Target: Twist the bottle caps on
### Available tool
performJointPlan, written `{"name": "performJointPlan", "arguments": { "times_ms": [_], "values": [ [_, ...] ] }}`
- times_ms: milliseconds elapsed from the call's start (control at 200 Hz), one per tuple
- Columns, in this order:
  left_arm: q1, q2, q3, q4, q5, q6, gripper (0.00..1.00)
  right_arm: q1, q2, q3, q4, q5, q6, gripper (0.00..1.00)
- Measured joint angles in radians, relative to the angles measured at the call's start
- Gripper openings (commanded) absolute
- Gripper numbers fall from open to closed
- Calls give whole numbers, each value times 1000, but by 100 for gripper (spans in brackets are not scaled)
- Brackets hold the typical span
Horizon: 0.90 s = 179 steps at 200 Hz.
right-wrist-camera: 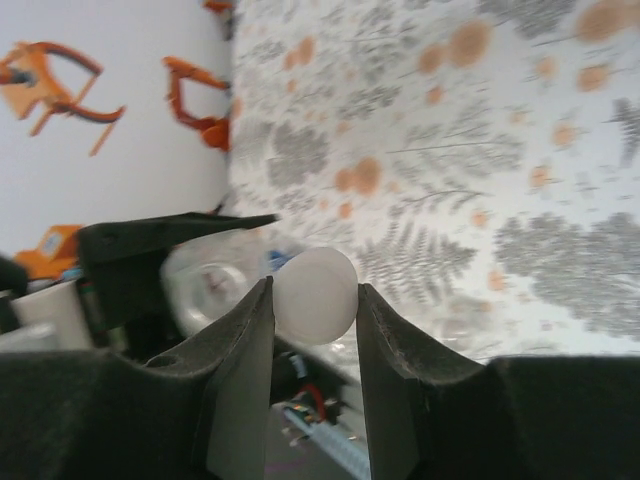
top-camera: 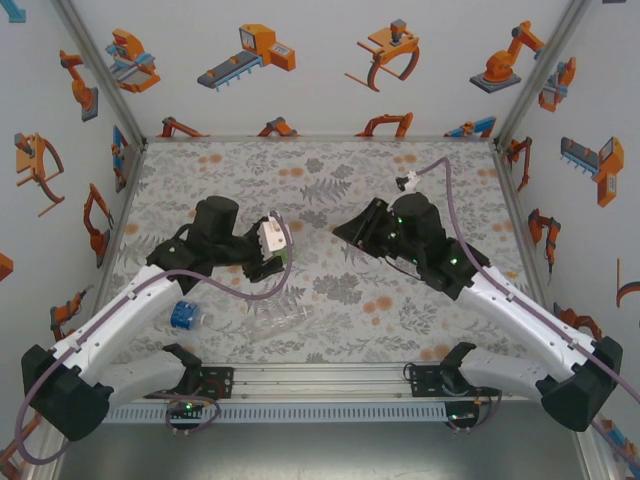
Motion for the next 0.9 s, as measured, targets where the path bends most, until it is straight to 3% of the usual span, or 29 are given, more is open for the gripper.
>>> {"name": "performJointPlan", "arguments": {
  "times_ms": [195,446,681,896],
  "values": [
    [2,10,6,5,-3,2,0,-3,35,-9,-69,10,-95,0],
    [73,8,6,57,-7,-66,0,-3,285,-10,-143,30,-248,0],
    [110,6,32,68,-58,-168,0,-3,509,-9,-166,51,-341,15],
    [112,6,70,61,-93,-206,0,-2,592,-9,-182,66,-382,32]
  ]
}}
